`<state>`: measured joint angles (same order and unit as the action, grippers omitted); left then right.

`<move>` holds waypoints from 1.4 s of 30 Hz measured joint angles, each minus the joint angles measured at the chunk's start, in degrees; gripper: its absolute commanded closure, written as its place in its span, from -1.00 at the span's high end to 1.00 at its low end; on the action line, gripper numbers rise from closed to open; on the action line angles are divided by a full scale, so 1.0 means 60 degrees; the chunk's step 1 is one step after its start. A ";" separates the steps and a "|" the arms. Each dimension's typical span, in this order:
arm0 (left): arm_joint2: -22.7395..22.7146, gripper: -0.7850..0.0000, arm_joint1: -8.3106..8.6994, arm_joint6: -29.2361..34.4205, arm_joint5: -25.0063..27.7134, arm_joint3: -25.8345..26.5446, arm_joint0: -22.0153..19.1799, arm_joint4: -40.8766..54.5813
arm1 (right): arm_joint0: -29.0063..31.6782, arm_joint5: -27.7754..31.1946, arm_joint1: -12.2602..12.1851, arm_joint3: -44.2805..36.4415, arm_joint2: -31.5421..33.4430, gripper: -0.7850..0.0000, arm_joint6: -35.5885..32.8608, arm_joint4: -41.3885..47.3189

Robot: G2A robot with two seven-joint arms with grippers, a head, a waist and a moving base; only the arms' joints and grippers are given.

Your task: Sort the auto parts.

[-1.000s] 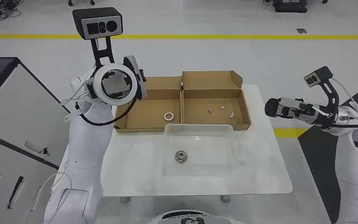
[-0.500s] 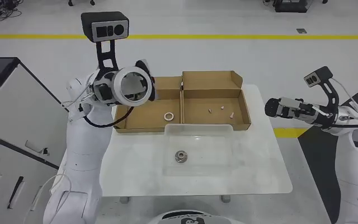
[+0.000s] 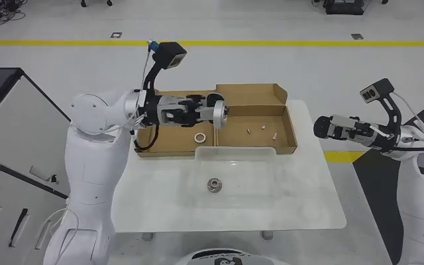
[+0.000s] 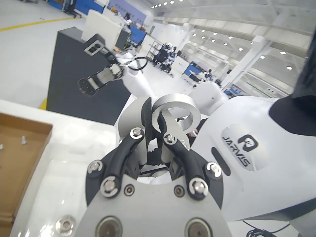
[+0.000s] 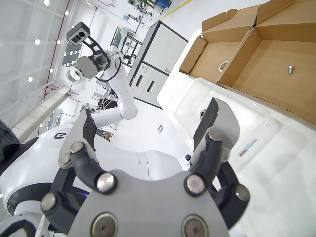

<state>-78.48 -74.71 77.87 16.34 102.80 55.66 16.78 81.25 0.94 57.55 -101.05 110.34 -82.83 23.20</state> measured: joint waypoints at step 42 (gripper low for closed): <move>0.3466 -1.00 0.0579 0.0124 -0.0720 -0.3237 -0.1919 -1.0579 | 0.0000 0.0000 0.0000 0.0000 0.0000 1.00 0.0000 0.0000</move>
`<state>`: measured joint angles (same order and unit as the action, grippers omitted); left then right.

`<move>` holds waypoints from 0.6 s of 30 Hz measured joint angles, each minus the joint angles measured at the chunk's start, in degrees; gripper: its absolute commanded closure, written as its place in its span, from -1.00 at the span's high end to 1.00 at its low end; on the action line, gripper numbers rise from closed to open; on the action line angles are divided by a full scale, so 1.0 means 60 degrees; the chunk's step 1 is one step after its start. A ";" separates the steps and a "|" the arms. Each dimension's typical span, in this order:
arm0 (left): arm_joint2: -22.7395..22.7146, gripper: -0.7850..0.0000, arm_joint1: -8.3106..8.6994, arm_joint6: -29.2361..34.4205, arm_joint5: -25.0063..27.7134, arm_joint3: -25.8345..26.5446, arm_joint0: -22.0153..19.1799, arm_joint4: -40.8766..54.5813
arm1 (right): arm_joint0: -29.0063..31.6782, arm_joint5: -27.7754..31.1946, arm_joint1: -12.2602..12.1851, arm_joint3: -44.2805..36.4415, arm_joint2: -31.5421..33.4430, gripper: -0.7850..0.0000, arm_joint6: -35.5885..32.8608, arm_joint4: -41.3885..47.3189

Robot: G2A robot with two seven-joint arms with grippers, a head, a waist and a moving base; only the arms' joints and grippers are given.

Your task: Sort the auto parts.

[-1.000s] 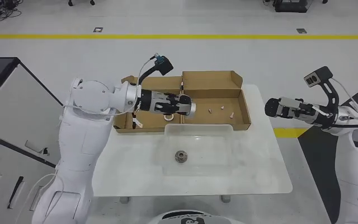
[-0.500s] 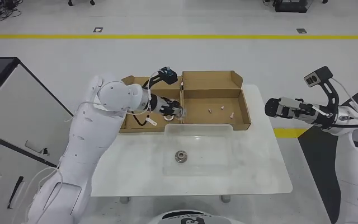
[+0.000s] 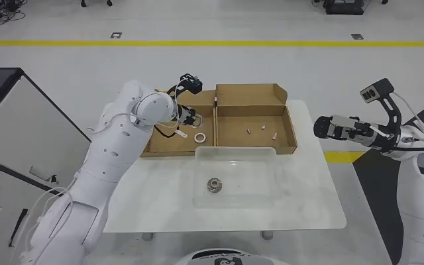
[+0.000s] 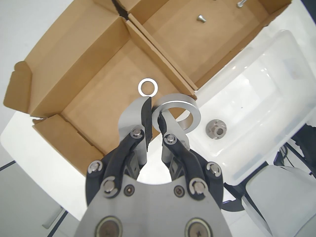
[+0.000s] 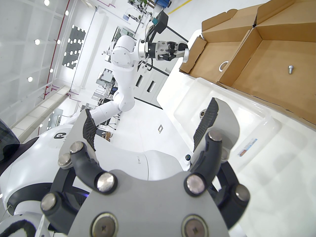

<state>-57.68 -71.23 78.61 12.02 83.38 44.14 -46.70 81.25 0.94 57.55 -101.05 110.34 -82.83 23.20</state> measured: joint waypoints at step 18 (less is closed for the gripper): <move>0.1329 -1.00 -0.0367 -0.1758 -0.1797 -0.2256 -0.0585 -0.2403 | 0.0000 0.0000 0.0000 0.0000 0.0000 1.00 0.0000 0.0000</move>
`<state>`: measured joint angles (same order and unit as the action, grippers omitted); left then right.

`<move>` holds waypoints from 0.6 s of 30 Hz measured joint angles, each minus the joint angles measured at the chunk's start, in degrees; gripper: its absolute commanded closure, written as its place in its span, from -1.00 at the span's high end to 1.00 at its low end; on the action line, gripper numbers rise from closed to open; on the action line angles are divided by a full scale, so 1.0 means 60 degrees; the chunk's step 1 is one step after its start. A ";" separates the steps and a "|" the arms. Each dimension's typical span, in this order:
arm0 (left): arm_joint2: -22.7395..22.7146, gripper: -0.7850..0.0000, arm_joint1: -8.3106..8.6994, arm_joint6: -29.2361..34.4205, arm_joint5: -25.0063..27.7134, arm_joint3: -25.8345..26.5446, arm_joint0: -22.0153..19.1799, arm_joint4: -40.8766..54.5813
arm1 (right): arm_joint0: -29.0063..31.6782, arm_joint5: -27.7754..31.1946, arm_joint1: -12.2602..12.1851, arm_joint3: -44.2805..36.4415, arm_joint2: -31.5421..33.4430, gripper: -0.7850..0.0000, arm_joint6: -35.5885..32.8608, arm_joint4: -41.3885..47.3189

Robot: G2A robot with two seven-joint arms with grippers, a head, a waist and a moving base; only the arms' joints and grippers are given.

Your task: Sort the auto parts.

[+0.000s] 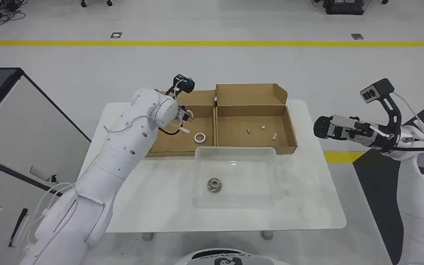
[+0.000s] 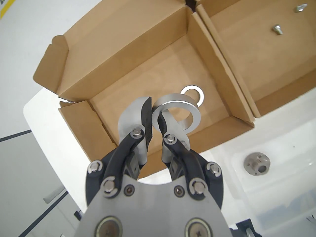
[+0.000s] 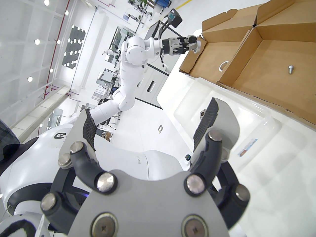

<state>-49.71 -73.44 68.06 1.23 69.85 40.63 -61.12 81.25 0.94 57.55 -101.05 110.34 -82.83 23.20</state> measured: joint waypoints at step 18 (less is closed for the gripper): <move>0.1545 -1.00 -0.1183 -0.0711 -0.0298 -0.4443 -0.1398 0.0450 | 0.0000 0.0000 0.0000 0.0000 0.0000 1.00 0.0000 0.0000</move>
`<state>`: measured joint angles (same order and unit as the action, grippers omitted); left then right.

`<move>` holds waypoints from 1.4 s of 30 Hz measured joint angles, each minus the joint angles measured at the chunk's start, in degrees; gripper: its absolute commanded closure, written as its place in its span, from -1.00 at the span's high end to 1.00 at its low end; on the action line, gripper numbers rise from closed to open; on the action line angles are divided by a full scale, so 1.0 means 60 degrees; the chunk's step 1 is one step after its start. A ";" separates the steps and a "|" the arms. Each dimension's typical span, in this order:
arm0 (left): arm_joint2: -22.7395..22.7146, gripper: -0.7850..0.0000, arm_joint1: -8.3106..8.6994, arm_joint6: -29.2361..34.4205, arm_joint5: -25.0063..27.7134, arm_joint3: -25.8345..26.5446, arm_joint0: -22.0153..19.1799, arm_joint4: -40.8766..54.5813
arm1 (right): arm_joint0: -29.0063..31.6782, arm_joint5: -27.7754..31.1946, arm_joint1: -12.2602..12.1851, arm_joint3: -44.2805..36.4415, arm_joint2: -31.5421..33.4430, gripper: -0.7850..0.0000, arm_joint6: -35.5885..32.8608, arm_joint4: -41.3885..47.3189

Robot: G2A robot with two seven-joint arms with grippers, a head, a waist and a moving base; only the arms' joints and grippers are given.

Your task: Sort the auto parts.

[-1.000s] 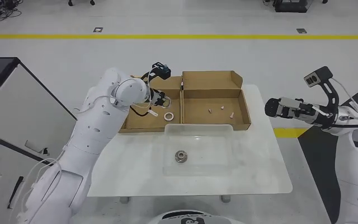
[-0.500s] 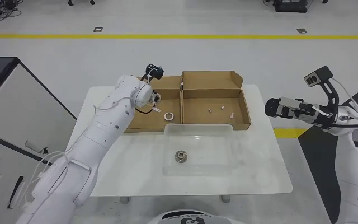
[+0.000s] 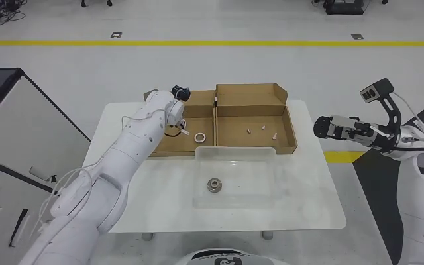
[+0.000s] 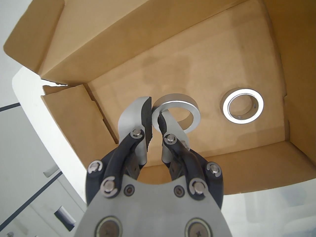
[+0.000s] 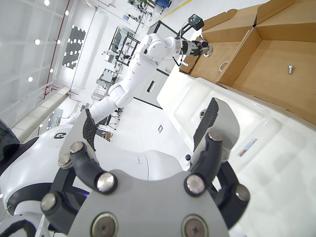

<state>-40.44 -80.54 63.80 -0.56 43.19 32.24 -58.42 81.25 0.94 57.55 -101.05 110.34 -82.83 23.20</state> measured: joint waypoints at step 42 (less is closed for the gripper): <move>-0.0096 1.00 -0.1169 -0.1013 0.0989 -0.3396 -0.1527 0.1567 | 0.0000 0.0000 0.0000 0.0000 0.0000 1.00 0.0000 0.0000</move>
<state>-41.01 -87.55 57.72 5.38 22.81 23.08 -49.02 81.25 0.94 57.55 -101.05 110.34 -82.83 23.20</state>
